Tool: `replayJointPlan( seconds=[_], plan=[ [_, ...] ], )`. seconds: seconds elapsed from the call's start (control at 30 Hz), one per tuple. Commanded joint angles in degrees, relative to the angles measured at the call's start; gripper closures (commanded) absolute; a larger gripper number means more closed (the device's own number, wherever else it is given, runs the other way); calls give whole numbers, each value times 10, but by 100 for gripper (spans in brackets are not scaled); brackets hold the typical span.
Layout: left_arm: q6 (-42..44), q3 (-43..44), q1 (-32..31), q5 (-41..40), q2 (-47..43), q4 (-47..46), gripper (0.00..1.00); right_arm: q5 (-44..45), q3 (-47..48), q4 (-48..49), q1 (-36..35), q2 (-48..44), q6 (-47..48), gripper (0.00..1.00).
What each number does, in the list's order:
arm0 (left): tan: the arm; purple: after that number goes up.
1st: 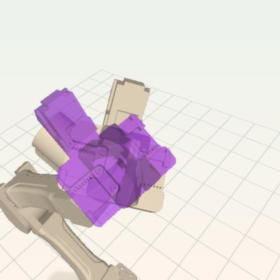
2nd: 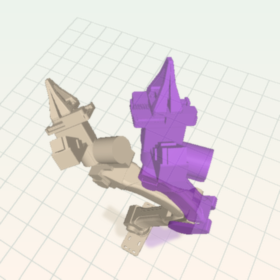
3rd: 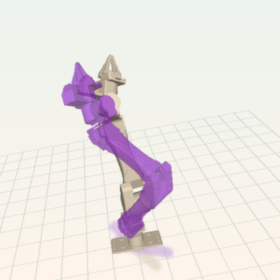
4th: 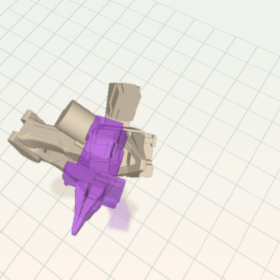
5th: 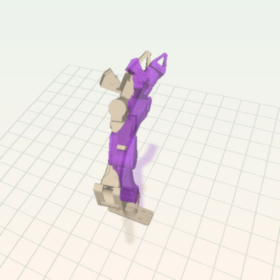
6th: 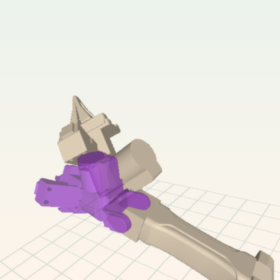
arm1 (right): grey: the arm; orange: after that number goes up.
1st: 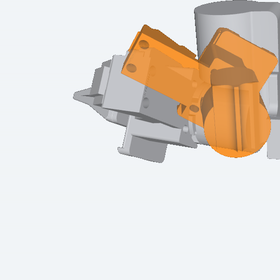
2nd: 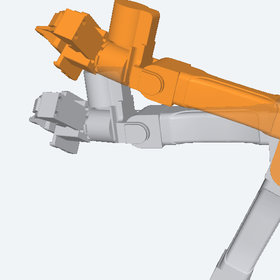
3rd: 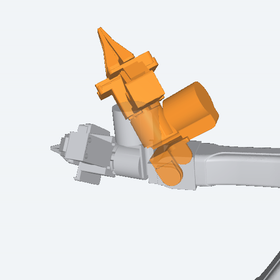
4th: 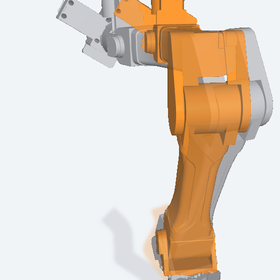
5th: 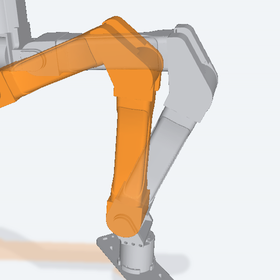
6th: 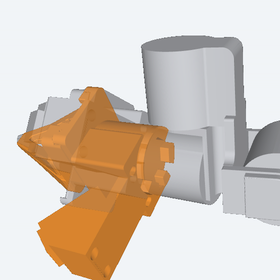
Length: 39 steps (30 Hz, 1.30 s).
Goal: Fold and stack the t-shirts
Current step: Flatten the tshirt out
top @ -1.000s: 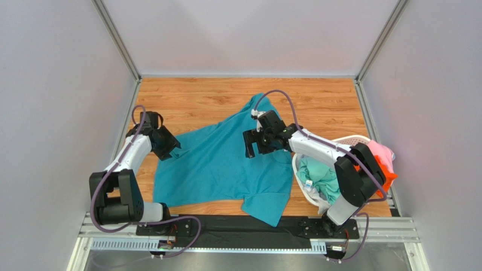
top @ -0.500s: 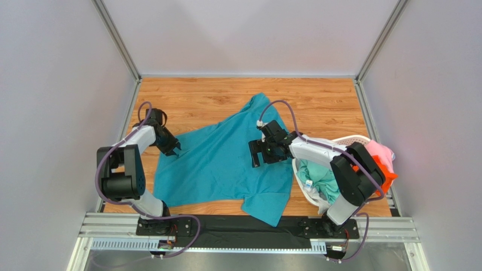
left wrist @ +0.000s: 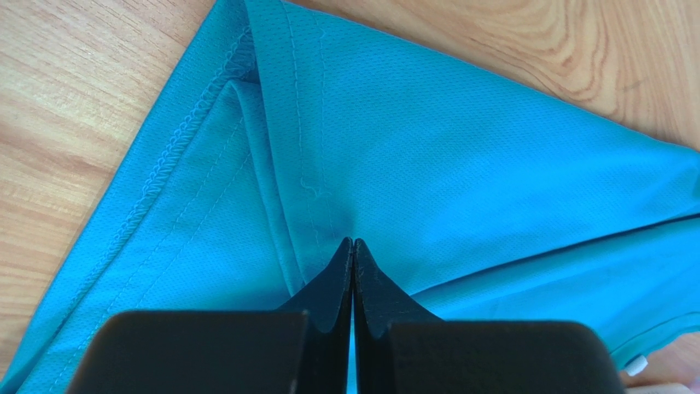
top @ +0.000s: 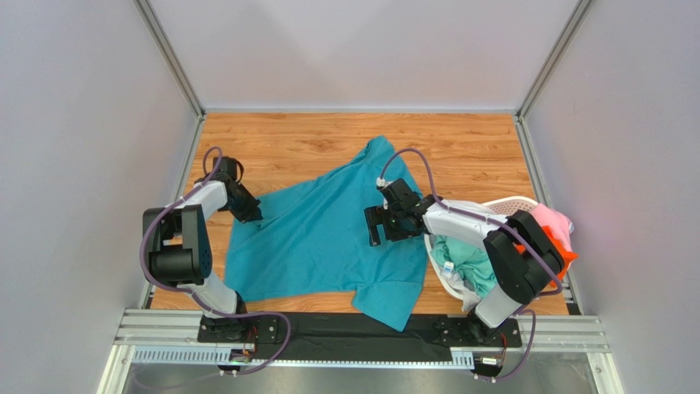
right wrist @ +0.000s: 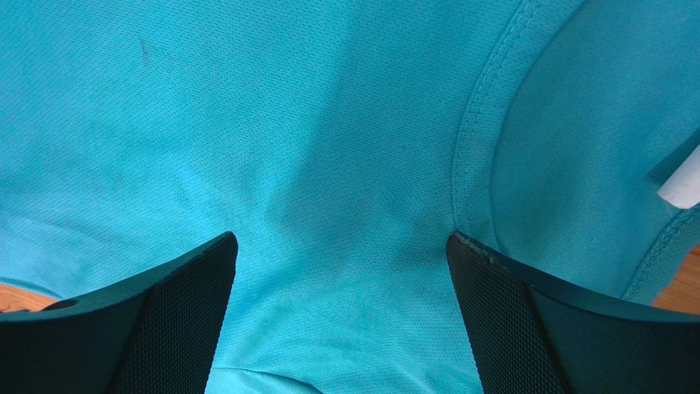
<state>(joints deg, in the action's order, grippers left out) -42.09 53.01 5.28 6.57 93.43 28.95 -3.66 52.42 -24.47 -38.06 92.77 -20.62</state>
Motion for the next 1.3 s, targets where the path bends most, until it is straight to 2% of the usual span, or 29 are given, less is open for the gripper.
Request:
replayJointPlan(
  seconds=[0.0, 0.2, 0.37, 0.43, 0.5, 0.67, 1.03, 1.1, 1.2, 1.27],
  plan=[
    [7, 17, 1, 5, -40, -14, 100, 16, -7, 5, 1, -14, -12, 0],
    [5, 43, 3, -18, -70, -7, 100, 25, -7, -1, 2, -18, -12, 0],
    [12, 40, 3, 5, -76, 35, 99, 25, -13, -4, 1, -22, -13, 0],
    [16, 18, 3, 14, -78, 37, 80, 24, -13, -5, 1, -22, -14, 0],
    [15, 7, 2, 18, -83, 37, 67, 24, -13, -5, 2, -23, -12, 0],
    [21, -19, -1, 38, -88, 37, 61, 23, -12, -5, 1, -19, -10, 0],
    [17, -27, -4, 26, -56, 31, 60, 23, -14, -6, 1, -19, -10, 0],
    [17, -22, -5, 27, -50, 26, 63, 23, -14, -6, 1, -17, -10, 0],
    [20, -20, -6, 39, -39, 21, 73, 23, -13, -6, 1, -16, -11, 0],
    [22, -21, -6, 45, -36, 17, 88, 23, -14, -6, 1, -16, -11, 0]
  ],
)
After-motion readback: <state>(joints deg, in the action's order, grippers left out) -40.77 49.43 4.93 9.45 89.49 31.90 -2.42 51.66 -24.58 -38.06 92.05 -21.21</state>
